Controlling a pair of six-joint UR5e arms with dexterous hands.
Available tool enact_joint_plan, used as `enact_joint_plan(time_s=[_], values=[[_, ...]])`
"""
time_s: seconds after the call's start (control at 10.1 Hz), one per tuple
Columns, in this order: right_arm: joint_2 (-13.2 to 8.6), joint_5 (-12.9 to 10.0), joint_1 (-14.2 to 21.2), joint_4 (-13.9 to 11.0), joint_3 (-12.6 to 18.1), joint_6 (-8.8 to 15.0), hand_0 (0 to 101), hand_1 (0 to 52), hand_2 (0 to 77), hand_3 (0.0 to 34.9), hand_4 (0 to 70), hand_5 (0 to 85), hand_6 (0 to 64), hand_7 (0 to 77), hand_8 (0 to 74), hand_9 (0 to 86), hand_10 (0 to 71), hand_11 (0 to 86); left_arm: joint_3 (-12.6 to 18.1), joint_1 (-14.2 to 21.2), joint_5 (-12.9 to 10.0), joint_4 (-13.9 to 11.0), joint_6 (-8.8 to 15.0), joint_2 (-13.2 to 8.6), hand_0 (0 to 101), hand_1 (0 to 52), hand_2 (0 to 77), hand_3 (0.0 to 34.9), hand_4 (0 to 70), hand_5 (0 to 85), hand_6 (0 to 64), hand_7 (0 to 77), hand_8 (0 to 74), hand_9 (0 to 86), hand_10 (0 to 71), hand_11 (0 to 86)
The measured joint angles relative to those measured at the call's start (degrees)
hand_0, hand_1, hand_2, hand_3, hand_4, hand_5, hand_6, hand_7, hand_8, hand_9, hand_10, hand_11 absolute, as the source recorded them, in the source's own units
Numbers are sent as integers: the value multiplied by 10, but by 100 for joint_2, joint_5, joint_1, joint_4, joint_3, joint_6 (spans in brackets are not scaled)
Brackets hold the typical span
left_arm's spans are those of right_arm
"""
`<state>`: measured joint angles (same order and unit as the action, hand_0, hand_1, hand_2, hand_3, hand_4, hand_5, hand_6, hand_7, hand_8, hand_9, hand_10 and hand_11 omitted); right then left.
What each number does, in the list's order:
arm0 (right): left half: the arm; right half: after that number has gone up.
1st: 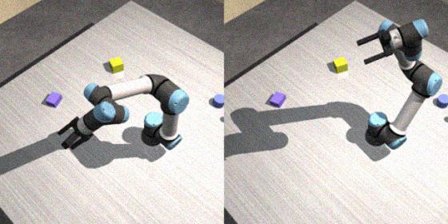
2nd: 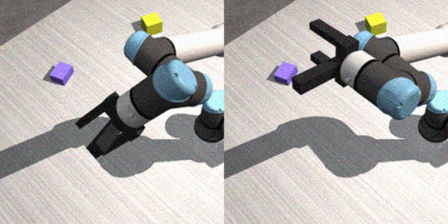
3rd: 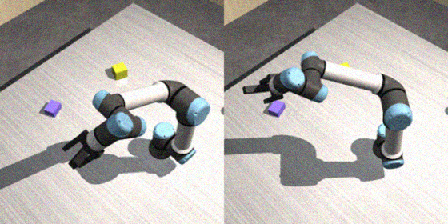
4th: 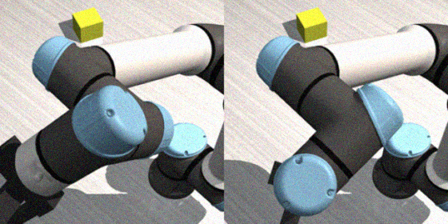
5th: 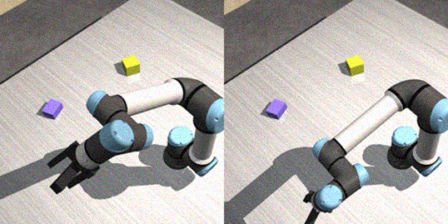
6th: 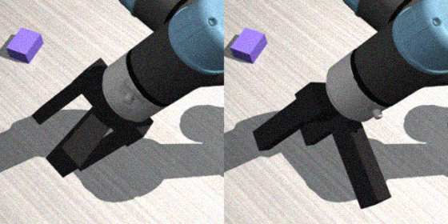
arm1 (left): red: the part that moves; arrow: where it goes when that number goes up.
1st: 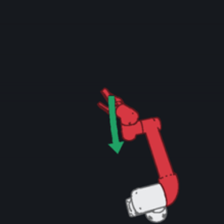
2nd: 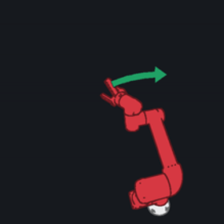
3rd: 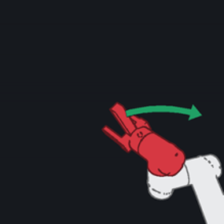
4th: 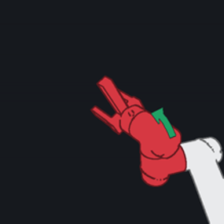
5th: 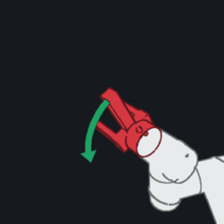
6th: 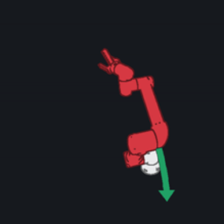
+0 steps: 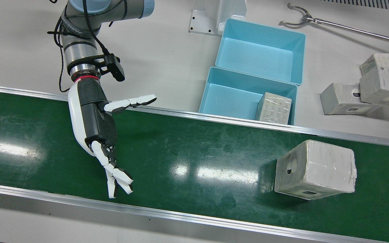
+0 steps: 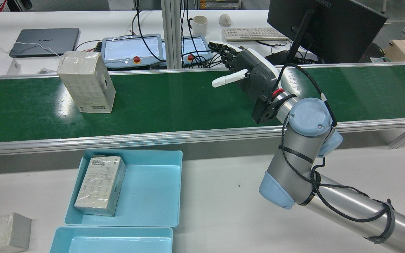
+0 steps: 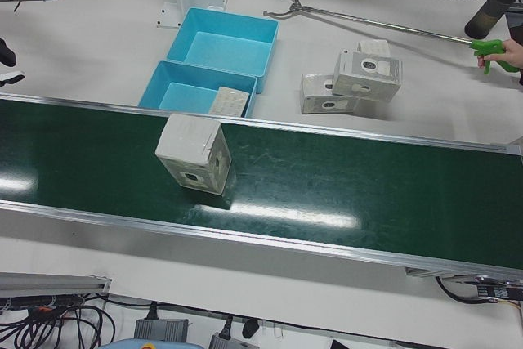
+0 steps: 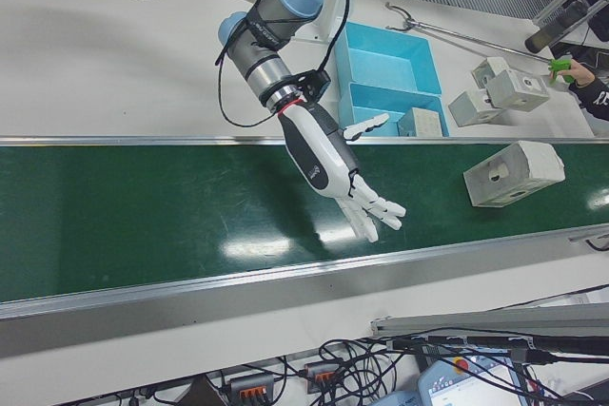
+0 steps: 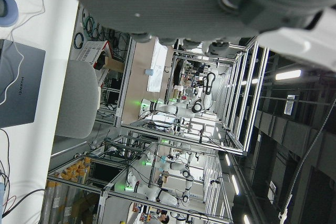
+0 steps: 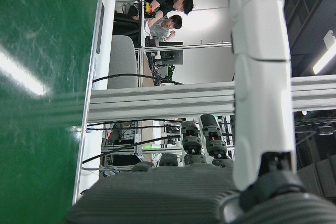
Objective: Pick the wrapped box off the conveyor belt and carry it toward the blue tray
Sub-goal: 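Position the open right hand beside the belt as the wrapped box approaches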
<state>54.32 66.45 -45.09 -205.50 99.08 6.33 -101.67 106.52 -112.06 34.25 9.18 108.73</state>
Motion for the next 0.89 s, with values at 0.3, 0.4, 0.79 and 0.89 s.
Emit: enact_joint_plan(time_s=[0.3,0.4,0.79,0.89], values=[[29,-3,0,6,-90,-7,500,164,55,0,93,158,38,27,5,11,0,5,0,0,0,0,0,0,0,0,11,0,0,11,5,5,5,5,5,5],[29,-4,0,10,-133,-11,498,164,55,0,87,153,27,27,5,11,0,11,0,0,0,0,0,0,0,0,11,0,0,11,5,5,5,5,5,5],[21,-9,1,18,-192,-18,499,164,55,0,87,153,27,38,5,11,0,11,0,0,0,0,0,0,0,0,11,0,0,11,5,5,5,5,5,5],[22,-9,1,18,-197,-16,499,164,55,0,87,153,27,38,5,11,0,11,0,0,0,0,0,0,0,0,11,0,0,11,5,5,5,5,5,5]])
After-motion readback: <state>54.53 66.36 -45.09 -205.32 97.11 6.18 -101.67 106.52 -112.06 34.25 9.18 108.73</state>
